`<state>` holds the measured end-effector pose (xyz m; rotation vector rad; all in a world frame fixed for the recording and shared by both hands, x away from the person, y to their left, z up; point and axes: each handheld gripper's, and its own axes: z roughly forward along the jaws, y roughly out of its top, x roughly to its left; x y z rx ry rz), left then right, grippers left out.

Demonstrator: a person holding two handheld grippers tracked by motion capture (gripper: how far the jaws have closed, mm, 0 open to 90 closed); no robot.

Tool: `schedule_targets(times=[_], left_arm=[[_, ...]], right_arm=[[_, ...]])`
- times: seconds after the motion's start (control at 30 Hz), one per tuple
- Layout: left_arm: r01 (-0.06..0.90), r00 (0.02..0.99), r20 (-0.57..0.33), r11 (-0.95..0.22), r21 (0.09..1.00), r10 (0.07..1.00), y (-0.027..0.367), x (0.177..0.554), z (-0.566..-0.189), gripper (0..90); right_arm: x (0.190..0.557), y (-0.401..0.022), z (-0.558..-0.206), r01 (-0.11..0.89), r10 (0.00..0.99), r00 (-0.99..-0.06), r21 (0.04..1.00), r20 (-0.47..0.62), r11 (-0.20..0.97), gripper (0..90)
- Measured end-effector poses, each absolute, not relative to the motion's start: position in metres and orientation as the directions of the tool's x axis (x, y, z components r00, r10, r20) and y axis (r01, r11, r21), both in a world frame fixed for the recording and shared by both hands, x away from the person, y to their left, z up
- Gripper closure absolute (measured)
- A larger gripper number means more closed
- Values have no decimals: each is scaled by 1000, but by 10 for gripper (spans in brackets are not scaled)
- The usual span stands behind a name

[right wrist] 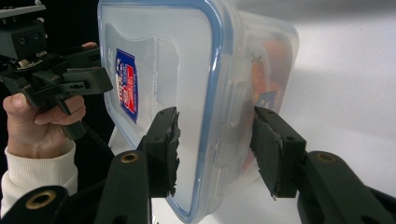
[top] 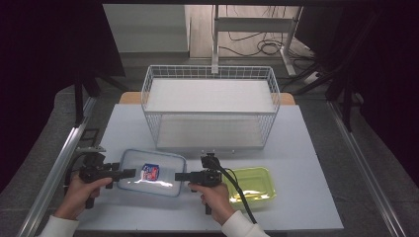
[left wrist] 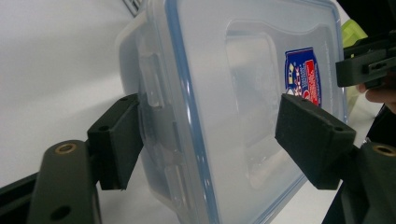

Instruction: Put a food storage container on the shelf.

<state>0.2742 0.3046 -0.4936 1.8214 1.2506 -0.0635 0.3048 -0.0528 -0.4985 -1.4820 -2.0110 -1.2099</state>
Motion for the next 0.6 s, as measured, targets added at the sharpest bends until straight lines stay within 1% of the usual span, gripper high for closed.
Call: schedule_targets(times=[0.07, 0.33, 0.53, 0.6], left_arm=[[767, 498, -500, -90, 635, 709, 304, 274, -495, 308], [752, 513, -502, -83, 654, 696, 300, 274, -494, 328], [737, 523, -493, -77, 672, 695, 296, 272, -486, 330], [721, 533, -478, -79, 689, 698, 293, 272, -478, 330]], right_arm=[[305, -57, -498, 892, 593, -398, 447, 700, 71, 527], [305, -64, -495, 884, 595, -405, 463, 694, 62, 529], [303, -68, -486, 869, 595, -426, 491, 681, 61, 529], [304, -72, -480, 862, 591, -438, 504, 677, 62, 529]])
